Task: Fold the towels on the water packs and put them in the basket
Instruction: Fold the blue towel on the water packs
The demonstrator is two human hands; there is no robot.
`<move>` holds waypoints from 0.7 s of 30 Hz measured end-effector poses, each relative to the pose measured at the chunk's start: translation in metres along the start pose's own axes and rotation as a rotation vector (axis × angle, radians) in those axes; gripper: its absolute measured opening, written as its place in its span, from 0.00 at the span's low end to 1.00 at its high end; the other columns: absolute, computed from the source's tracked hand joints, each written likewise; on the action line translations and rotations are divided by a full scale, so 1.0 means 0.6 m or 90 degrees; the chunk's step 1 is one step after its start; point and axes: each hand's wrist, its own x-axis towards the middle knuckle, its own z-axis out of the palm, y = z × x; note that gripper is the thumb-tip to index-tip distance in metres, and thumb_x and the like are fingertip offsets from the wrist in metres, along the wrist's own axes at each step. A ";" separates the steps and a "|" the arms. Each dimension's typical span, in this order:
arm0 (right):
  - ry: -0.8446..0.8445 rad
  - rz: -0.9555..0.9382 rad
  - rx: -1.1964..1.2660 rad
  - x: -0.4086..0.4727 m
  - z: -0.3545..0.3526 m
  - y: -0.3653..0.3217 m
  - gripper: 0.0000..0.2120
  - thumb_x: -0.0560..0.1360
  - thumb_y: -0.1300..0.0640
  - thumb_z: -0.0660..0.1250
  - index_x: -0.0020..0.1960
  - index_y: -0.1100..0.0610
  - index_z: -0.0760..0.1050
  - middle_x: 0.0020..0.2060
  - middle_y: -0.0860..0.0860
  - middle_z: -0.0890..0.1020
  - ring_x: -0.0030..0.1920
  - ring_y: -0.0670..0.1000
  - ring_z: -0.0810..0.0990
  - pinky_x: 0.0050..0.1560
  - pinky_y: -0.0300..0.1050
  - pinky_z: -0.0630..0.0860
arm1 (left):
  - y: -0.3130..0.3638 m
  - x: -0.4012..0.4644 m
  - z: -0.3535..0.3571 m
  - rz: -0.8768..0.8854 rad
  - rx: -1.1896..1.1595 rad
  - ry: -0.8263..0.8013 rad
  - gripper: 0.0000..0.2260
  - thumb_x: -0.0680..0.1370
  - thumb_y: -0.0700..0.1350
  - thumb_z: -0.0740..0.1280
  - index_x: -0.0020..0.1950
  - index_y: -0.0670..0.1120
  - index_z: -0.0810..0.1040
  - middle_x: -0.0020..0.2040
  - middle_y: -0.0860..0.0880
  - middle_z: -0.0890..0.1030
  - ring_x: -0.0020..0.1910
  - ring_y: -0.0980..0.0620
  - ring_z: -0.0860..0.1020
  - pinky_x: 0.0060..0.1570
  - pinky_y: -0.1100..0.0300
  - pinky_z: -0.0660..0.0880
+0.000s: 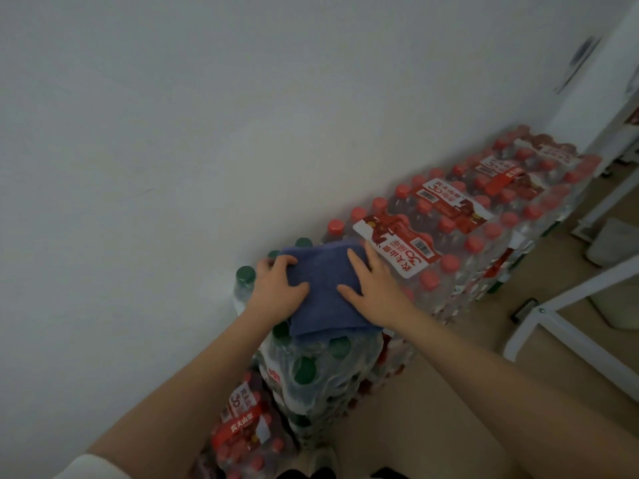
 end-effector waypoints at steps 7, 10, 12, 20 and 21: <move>0.007 0.013 0.082 -0.019 0.013 0.006 0.45 0.73 0.40 0.65 0.76 0.51 0.39 0.76 0.53 0.41 0.76 0.59 0.46 0.73 0.56 0.55 | 0.011 -0.046 0.045 -0.005 0.242 -0.024 0.53 0.64 0.71 0.65 0.76 0.48 0.39 0.76 0.43 0.36 0.76 0.41 0.45 0.72 0.45 0.50; 0.043 -0.003 0.085 -0.029 0.014 0.002 0.47 0.71 0.42 0.68 0.76 0.53 0.42 0.76 0.56 0.50 0.74 0.59 0.56 0.69 0.55 0.63 | 0.001 -0.048 0.049 0.006 0.252 -0.023 0.55 0.64 0.70 0.66 0.75 0.46 0.36 0.76 0.41 0.36 0.76 0.41 0.45 0.73 0.46 0.48; 0.057 0.016 0.166 -0.033 0.013 0.002 0.47 0.68 0.45 0.72 0.75 0.54 0.47 0.72 0.57 0.61 0.69 0.59 0.66 0.63 0.54 0.70 | -0.001 -0.046 0.049 0.007 0.248 -0.019 0.55 0.64 0.69 0.67 0.75 0.46 0.36 0.76 0.41 0.37 0.76 0.41 0.46 0.73 0.47 0.48; 0.064 -0.049 0.501 -0.092 -0.053 -0.003 0.32 0.72 0.62 0.70 0.72 0.54 0.60 0.62 0.47 0.69 0.60 0.45 0.69 0.58 0.41 0.69 | 0.038 -0.073 0.036 0.020 0.126 0.091 0.45 0.70 0.66 0.64 0.76 0.46 0.47 0.77 0.43 0.40 0.76 0.42 0.45 0.74 0.45 0.47; 0.046 -0.091 0.497 -0.107 -0.066 -0.002 0.33 0.72 0.63 0.70 0.72 0.53 0.60 0.62 0.44 0.68 0.60 0.43 0.68 0.60 0.41 0.69 | 0.052 -0.076 0.029 0.027 0.061 0.087 0.45 0.69 0.66 0.65 0.76 0.45 0.48 0.77 0.43 0.41 0.76 0.43 0.46 0.74 0.45 0.49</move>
